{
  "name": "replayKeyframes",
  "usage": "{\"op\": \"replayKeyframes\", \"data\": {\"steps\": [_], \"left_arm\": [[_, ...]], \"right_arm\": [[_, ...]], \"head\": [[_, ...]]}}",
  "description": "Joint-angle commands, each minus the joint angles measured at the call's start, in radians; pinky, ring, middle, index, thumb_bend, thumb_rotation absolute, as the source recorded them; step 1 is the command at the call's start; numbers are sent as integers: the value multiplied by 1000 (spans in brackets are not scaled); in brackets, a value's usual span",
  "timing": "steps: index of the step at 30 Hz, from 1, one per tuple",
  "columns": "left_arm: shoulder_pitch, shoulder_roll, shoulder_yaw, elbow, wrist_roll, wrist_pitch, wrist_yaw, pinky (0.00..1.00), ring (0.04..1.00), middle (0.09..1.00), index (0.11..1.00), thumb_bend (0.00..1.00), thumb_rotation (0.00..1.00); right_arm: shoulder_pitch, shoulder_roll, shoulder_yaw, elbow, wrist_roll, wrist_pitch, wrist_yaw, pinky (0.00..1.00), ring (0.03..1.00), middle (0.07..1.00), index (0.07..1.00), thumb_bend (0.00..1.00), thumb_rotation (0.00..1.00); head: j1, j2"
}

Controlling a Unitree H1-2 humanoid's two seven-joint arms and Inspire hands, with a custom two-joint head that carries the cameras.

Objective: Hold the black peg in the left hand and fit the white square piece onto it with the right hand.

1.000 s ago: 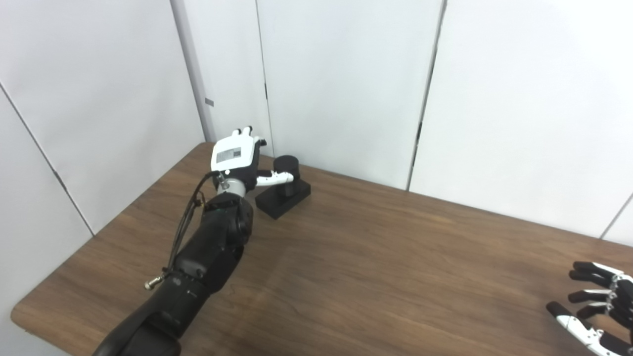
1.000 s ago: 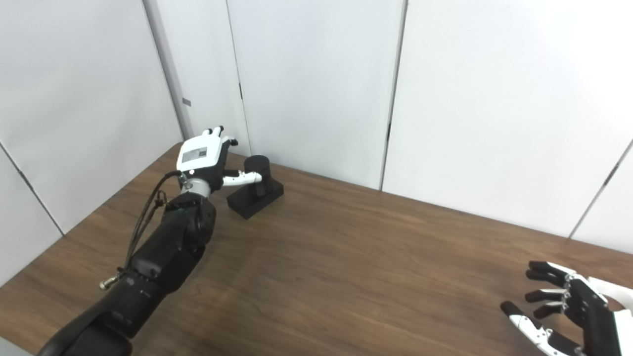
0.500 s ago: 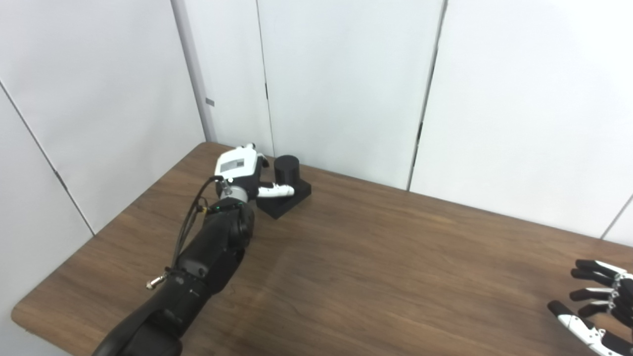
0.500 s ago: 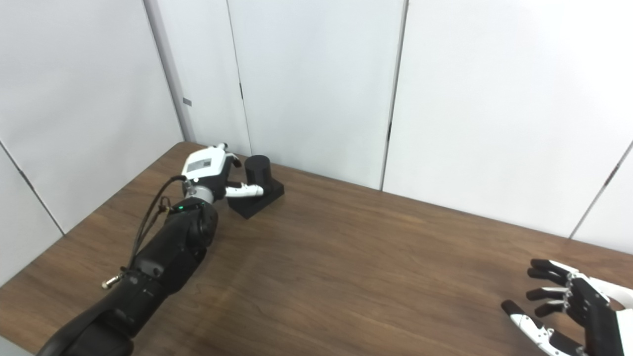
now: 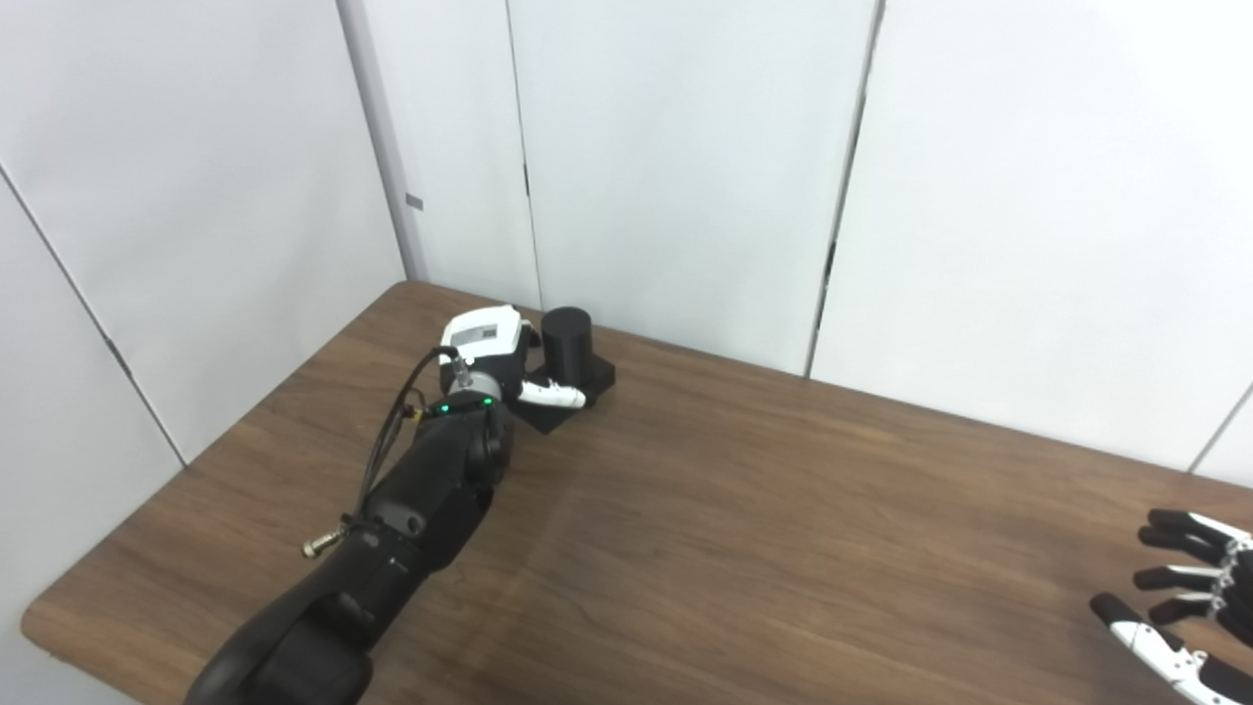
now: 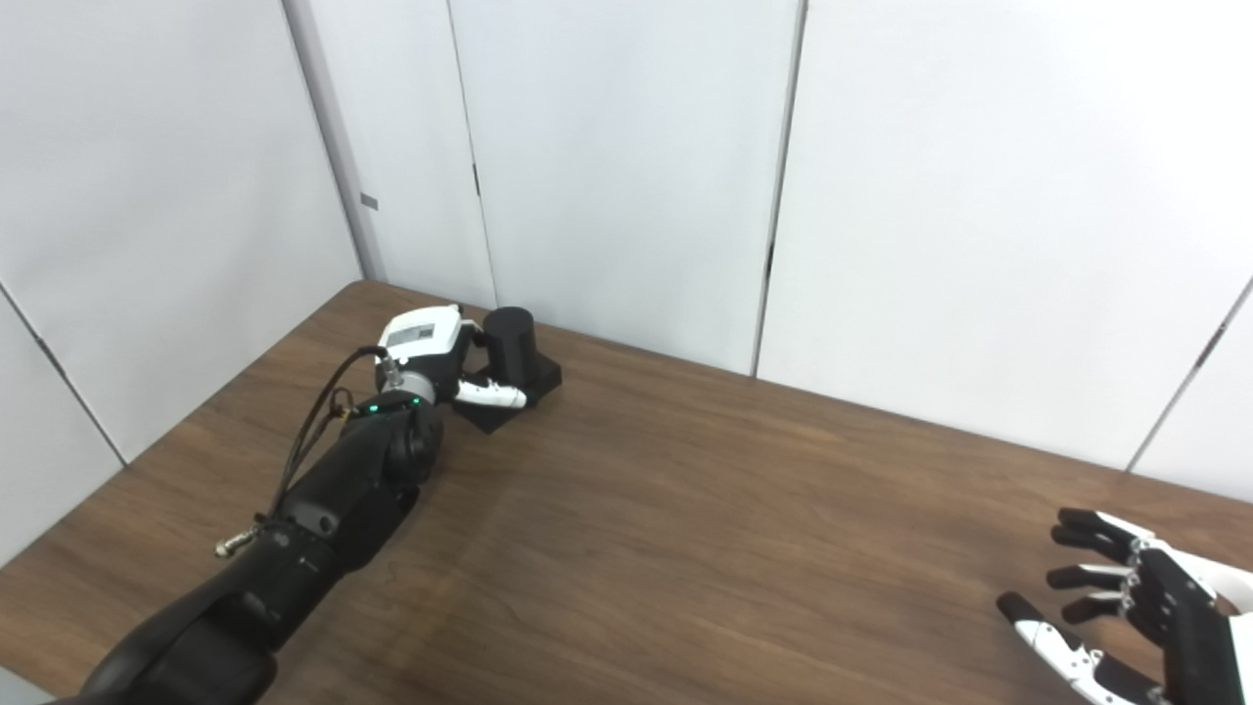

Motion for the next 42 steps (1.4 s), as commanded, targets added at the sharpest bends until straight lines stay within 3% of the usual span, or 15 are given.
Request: {"op": "replayKeyframes", "data": {"steps": [1,14,20,34,38,42], "left_arm": [[-50,27,-3,-9,7,3,19,981,1000,1000,788,1000,609],[-33,29,-23,12,55,6,11,959,1000,1000,825,1000,610],[-16,30,-25,26,70,6,30,963,1000,995,792,1000,573],[0,45,-20,12,48,4,1,990,1000,988,724,1000,540],[2,43,-26,30,16,-15,28,918,992,953,622,940,437],[7,34,-21,56,-23,-69,98,788,909,856,571,841,239]], "right_arm": [[-20,-9,-5,-40,0,-8,2,405,552,681,689,498,0],[-15,-8,-2,-70,-4,22,6,411,559,687,693,492,0],[-15,-5,0,-81,-5,34,8,403,547,687,694,487,0],[-15,-5,-1,-111,-6,70,18,414,553,697,705,474,0],[-17,-4,1,-119,-11,80,20,414,554,696,705,468,0],[-19,-3,3,-121,-12,81,22,412,552,694,705,460,0]], "head": [[1,2],[1,13],[0,16],[3,25],[-2,29],[-3,28]]}}
